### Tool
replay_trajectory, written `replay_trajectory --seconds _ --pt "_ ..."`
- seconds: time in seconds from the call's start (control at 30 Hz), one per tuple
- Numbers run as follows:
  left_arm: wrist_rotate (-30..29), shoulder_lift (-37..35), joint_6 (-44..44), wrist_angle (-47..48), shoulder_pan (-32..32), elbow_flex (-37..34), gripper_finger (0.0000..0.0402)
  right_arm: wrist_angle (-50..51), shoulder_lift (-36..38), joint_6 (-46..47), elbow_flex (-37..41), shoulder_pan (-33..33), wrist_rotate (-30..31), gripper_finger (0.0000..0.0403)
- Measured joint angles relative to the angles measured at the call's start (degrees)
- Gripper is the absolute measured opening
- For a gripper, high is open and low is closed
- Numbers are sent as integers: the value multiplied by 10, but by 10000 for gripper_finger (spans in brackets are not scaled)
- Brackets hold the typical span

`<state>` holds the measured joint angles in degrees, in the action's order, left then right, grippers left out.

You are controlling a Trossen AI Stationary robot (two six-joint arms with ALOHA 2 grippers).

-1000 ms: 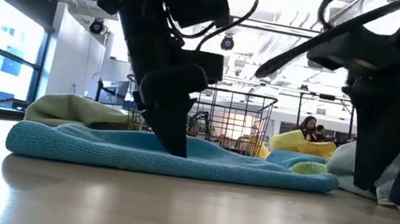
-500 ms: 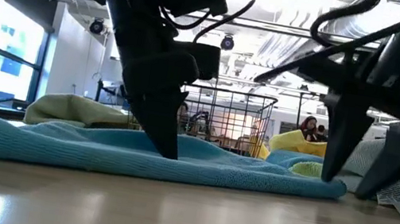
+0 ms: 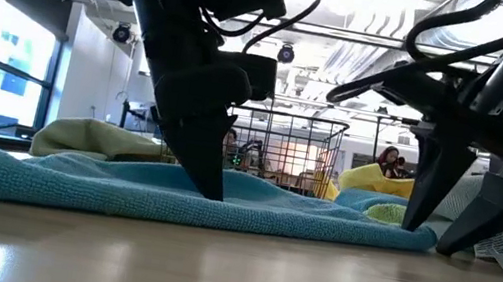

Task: Fold microfiber towels
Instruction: Fold the left blue towel

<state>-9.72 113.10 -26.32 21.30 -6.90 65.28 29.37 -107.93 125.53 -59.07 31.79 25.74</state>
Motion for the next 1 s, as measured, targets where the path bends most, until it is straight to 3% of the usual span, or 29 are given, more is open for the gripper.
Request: replay_trajectory --seconds 0.27,0.47,0.63,0.73,1.0 --pt "-2 0 6 -1 0 0 133 5 -3 -24 1 -1 3 8" --pt "6 -15 10 0 0 -2 133 10 11 -50 1 -2 8 5" --pt "26 -52 23 17 3 -5 133 78 48 -71 3 -8 42 2" --pt "19 -84 23 35 4 -4 133 116 64 -85 3 -13 31 1" --pt "42 -151 -7 77 -8 -2 133 80 80 -172 3 -53 38 0"
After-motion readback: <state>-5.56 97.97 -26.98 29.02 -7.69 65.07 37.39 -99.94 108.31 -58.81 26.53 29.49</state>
